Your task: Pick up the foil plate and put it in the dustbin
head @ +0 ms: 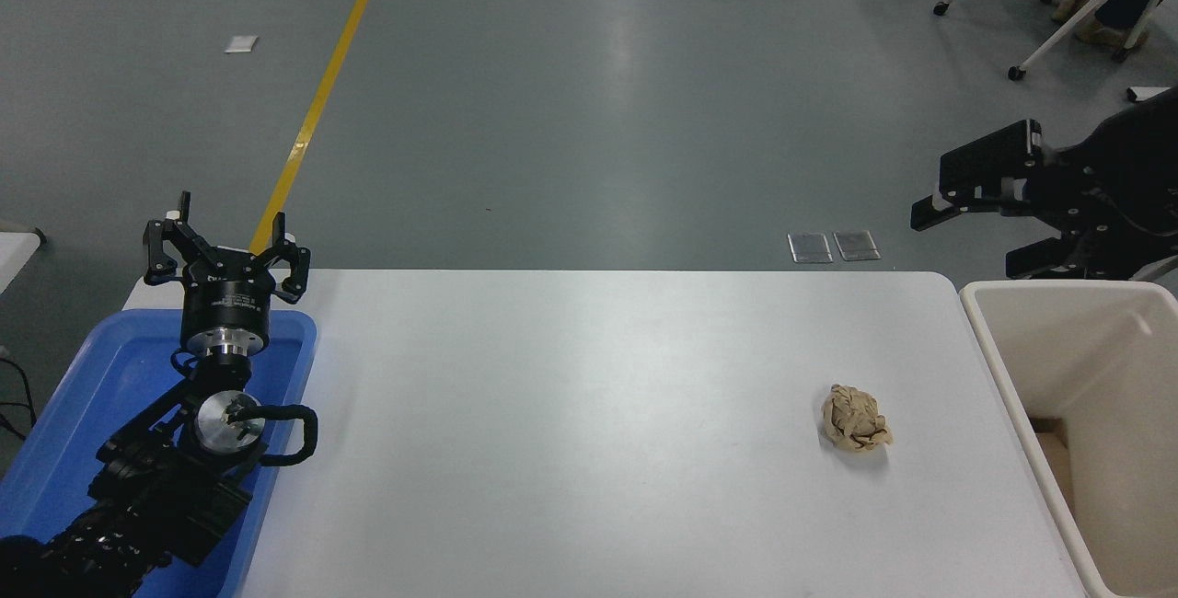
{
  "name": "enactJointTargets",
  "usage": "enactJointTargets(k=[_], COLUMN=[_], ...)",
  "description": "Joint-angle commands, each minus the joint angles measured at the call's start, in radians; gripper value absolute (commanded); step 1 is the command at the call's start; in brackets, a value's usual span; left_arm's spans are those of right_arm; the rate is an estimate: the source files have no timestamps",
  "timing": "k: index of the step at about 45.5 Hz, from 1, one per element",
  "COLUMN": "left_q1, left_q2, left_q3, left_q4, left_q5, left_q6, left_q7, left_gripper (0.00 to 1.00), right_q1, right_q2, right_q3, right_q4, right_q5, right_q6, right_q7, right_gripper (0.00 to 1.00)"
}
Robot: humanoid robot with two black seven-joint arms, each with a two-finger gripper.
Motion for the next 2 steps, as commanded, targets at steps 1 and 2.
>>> enactJointTargets(k=[1,2], left_q1=[0.0,0.0], left_q2=[-0.001,-0.001], left_q3=[0.0,0.0], left_q4=[0.0,0.0], left_q5=[0.0,0.0], left_q6=[0.0,0.0], left_q7=[0.0,0.0], left_gripper=[0.99,0.99], right_q1=[0.021,0.021], right_q2=[-0.014,-0.014], right_q3=[-0.002,-0.002], right_q4=[-0.005,-0.005], right_q5=[0.0,0.001], right_q6=[0.019,0.019], right_q7=[-0.002,-0.002], right_gripper=[1.0,1.0])
